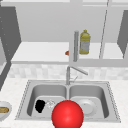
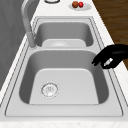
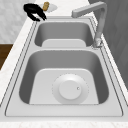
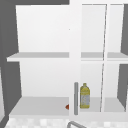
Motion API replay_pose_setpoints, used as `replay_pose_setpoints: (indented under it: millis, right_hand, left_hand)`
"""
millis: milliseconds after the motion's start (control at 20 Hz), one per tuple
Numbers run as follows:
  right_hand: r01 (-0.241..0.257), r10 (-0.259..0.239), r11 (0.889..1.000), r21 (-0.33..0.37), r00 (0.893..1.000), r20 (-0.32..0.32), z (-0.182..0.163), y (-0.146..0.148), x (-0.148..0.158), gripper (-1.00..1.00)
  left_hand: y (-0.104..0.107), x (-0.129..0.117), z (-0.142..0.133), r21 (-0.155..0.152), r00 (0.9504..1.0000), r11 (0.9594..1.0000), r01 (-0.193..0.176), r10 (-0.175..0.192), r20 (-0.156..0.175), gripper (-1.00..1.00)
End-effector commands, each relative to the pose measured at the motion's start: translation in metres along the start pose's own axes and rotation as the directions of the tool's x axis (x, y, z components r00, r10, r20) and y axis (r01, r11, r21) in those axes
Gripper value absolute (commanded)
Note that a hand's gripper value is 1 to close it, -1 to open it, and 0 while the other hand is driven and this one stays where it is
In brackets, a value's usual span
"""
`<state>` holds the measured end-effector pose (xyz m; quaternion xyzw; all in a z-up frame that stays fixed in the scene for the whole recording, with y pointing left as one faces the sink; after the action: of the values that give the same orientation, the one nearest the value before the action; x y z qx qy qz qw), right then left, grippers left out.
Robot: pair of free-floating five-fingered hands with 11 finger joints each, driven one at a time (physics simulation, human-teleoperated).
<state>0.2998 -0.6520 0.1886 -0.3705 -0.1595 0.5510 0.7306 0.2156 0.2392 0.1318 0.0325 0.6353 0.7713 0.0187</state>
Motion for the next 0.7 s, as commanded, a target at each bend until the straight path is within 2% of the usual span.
replay_pose_setpoints:
  millis: [0,150,350,500,650]
  right_hand:
    - [-0.045,0.047,0.996,0.073,0.999,-0.024,-0.006,-0.002,0.009,-1.00]
    - [-0.061,0.073,0.986,0.153,0.994,-0.078,-0.004,-0.004,0.017,-1.00]
    - [-0.090,0.116,0.971,0.222,0.987,-0.109,-0.004,-0.008,0.026,-1.00]
    - [-0.100,0.129,0.964,0.247,0.986,-0.106,-0.011,-0.016,0.028,-1.00]
    - [-0.112,0.134,0.965,0.239,0.988,-0.081,-0.019,-0.025,0.028,-1.00]
  left_hand:
    - [0.000,0.000,0.000,0.000,1.0000,1.0000,0.000,0.000,0.000,0.00]
    - [0.000,0.000,0.000,0.000,1.0000,1.0000,0.000,0.000,0.000,0.00]
    - [0.000,0.000,0.000,0.000,1.0000,1.0000,0.000,0.000,0.000,0.00]
    - [0.000,0.000,0.000,0.000,1.0000,1.0000,0.000,0.000,0.000,0.00]
    - [0.000,0.000,0.000,0.000,1.0000,1.0000,0.000,0.000,0.000,0.00]
